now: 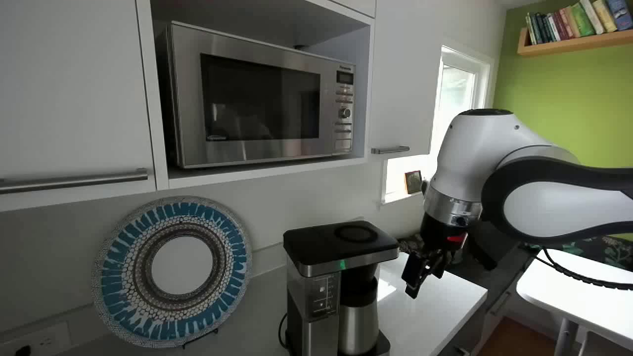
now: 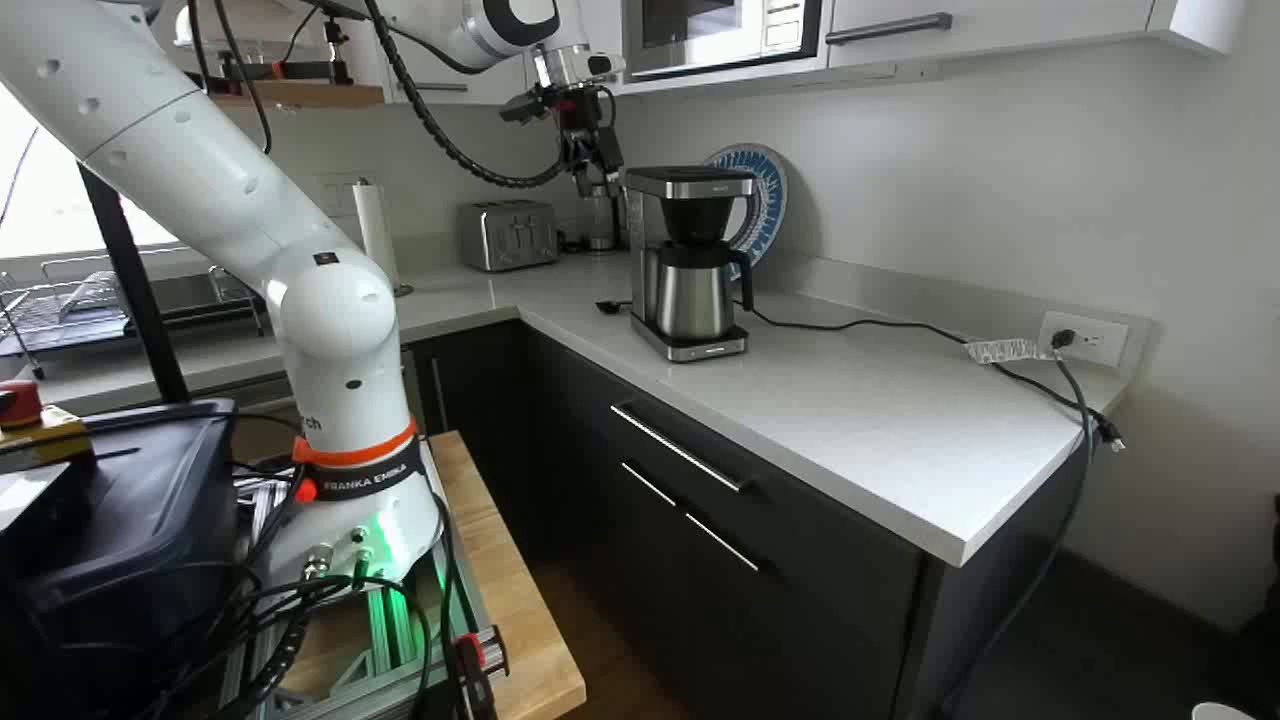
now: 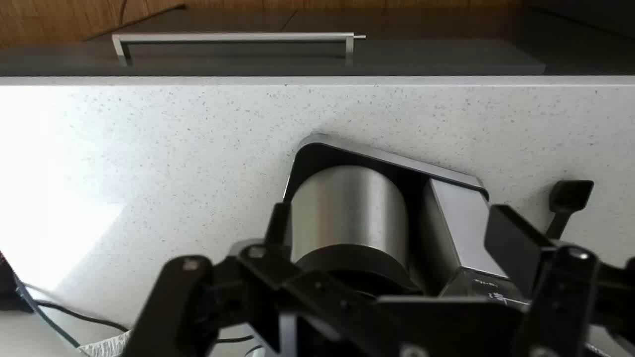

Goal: Open the first top drawer

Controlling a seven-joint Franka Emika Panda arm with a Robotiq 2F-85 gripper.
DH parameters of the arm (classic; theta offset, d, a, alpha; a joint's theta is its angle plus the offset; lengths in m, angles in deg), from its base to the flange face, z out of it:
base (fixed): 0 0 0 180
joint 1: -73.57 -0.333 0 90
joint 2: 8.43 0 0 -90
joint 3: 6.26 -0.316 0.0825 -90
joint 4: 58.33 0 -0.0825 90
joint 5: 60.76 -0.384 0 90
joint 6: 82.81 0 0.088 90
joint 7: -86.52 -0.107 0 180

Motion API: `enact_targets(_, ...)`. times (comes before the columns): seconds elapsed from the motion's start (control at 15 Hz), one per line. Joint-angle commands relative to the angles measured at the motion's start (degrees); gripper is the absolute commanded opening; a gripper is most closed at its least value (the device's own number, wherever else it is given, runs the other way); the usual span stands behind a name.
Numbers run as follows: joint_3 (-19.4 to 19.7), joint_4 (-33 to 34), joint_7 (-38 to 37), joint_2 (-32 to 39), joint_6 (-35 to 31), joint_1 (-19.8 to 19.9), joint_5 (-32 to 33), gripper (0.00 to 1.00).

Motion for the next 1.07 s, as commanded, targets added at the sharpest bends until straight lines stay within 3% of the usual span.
enact_targets(0.0,0.91,0.11,-0.57,0.24,0.09,-1.17,0.69,1.00)
enact_targets(0.4,1.93,-0.98,-2.06,3.05,0.71,-0.37,-1.12,1.00)
enact_targets(1.0,10.26,-16.06,-2.33,5.41,-5.29,1.81,-8.95,1.00)
